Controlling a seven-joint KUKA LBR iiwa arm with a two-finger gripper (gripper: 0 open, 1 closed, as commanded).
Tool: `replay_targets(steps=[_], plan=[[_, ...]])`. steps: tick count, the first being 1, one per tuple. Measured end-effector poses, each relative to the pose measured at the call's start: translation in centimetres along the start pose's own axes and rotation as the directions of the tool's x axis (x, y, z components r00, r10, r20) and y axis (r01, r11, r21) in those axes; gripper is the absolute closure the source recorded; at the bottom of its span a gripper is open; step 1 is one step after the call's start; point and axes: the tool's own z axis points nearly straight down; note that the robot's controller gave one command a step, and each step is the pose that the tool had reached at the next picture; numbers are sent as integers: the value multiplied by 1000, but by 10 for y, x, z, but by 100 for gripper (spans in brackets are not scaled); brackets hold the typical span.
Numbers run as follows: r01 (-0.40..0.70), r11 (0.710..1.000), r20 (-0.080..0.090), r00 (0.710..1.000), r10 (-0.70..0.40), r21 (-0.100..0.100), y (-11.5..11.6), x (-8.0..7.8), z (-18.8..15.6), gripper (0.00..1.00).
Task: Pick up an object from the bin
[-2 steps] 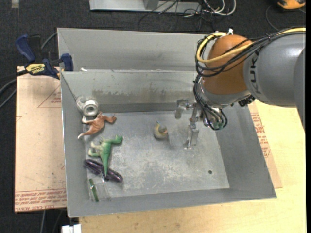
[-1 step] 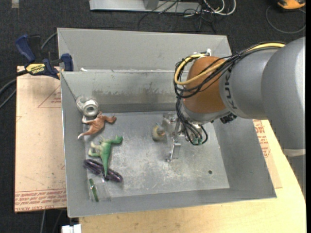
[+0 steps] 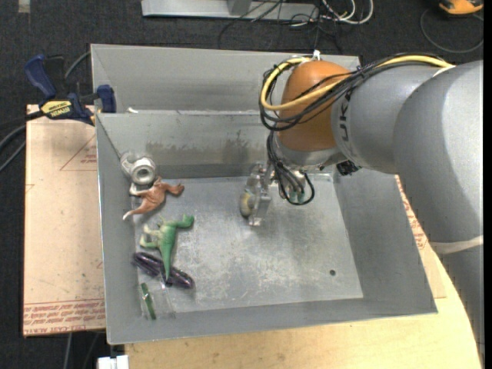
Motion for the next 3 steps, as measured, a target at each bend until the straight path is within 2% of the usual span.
replay_targets(steps=[1,2,3], plan=[[0,1000,0,1000,0,0,0,0,0,100],[-31,1000,-2,1000,31,0,-2,2,-105,100],[-23,1000,3,1000,23,0,6,-1,-133,100]])
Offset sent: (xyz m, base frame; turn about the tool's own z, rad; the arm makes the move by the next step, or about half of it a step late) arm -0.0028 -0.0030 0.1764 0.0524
